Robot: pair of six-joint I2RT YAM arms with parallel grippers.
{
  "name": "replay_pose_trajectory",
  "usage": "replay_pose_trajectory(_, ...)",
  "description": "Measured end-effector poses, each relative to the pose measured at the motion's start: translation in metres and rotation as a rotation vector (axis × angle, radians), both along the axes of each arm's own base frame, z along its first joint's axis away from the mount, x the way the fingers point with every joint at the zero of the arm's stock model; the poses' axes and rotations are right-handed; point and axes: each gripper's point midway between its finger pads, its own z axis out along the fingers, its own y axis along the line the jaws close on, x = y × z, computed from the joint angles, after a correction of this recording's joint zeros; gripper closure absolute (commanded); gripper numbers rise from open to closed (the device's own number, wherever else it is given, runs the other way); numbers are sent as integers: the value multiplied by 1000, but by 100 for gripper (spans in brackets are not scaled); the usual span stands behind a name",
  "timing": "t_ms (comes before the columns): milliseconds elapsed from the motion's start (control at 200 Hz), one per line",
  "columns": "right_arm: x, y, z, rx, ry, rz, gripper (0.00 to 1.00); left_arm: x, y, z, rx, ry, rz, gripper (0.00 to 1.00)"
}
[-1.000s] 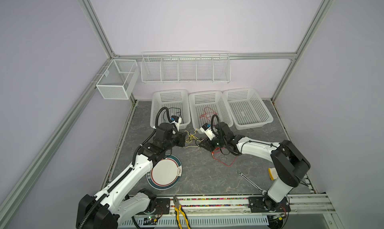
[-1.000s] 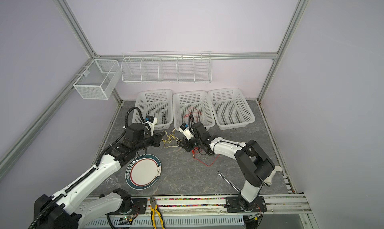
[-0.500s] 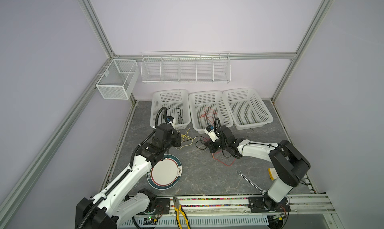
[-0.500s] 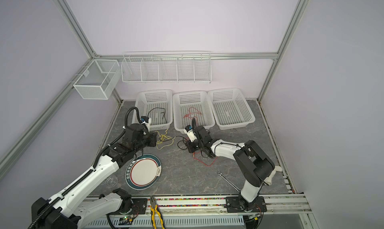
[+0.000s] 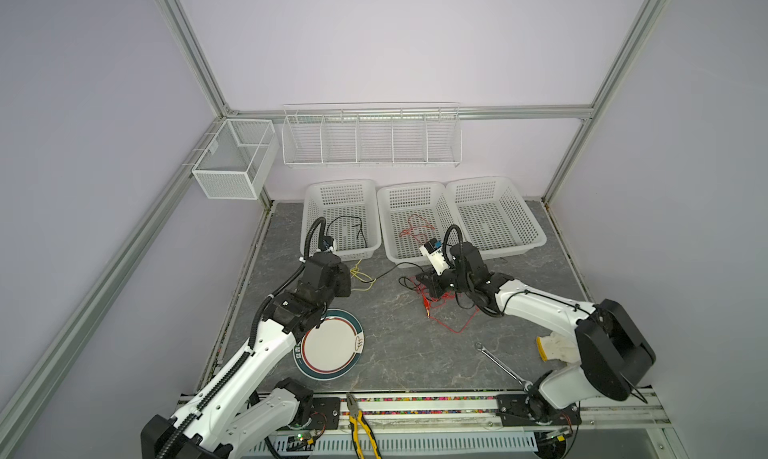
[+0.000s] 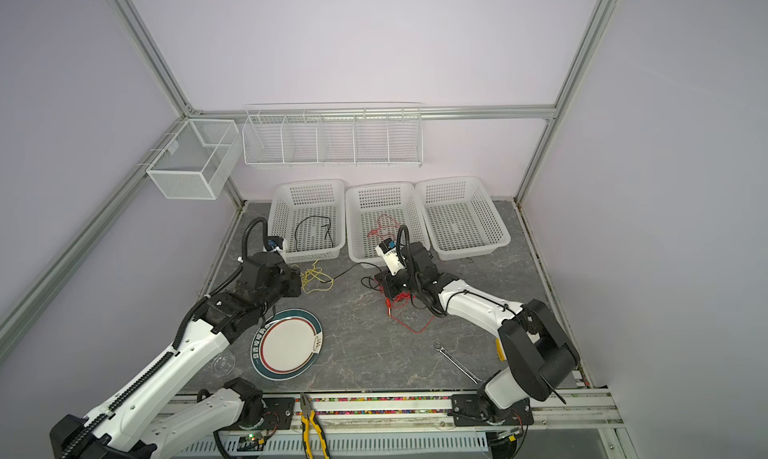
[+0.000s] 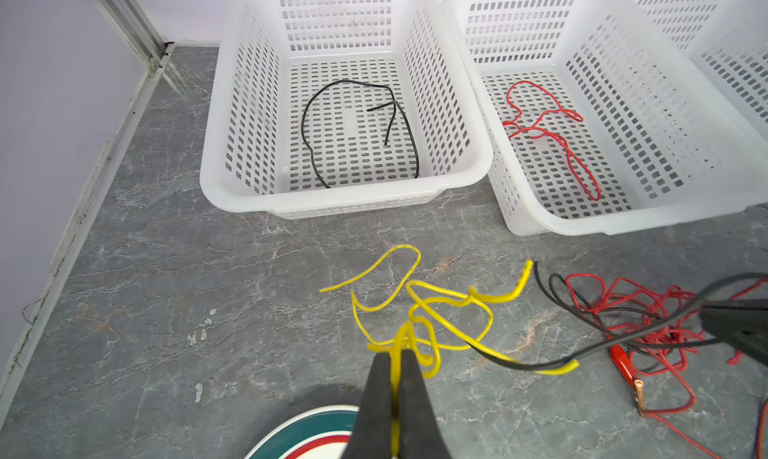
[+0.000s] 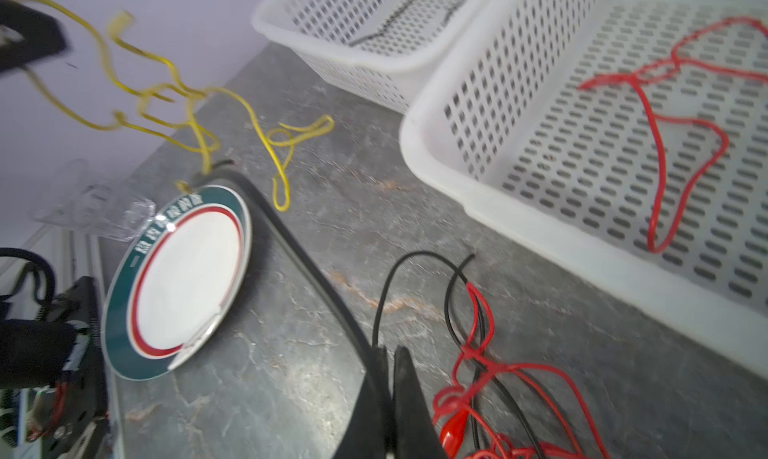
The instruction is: Untangle the cables
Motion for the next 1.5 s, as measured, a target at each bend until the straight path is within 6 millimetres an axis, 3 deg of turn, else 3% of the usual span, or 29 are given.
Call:
replay_pose_trajectory(180,-7,11,82,116,-154,64,93,-2,2,-9,12,16,0,100)
replay_pose_trajectory(385,-13,7,149,185,-299,79,93,-1,1,-7,8,8,0,100)
replay_pose_trajectory(620,-20,-4,190,209,-412,69,93,-2,3,-16,19,21,3,100)
replay_pose_trajectory(950,-27,-25,215,183,-521,14,93,-3,5,-22,31,30,11,100)
replay_pose_trajectory(1110,-27,-25,212,174,-519,16,93,-2,-3,-17,-5,17,-20,100)
replay_pose_trajectory(1215,-24,-21,191,151,-478,29,93,-3,-9,-11,-33,3,-55,100)
replay_pose_trajectory(1330,-19,-12,152,109,-391,53,93,-4,-16,1,-63,-19,-89,100)
replay_pose_trajectory(1500,-12,-1,76,21,-213,79,93,0,-26,28,-107,-77,-129,100)
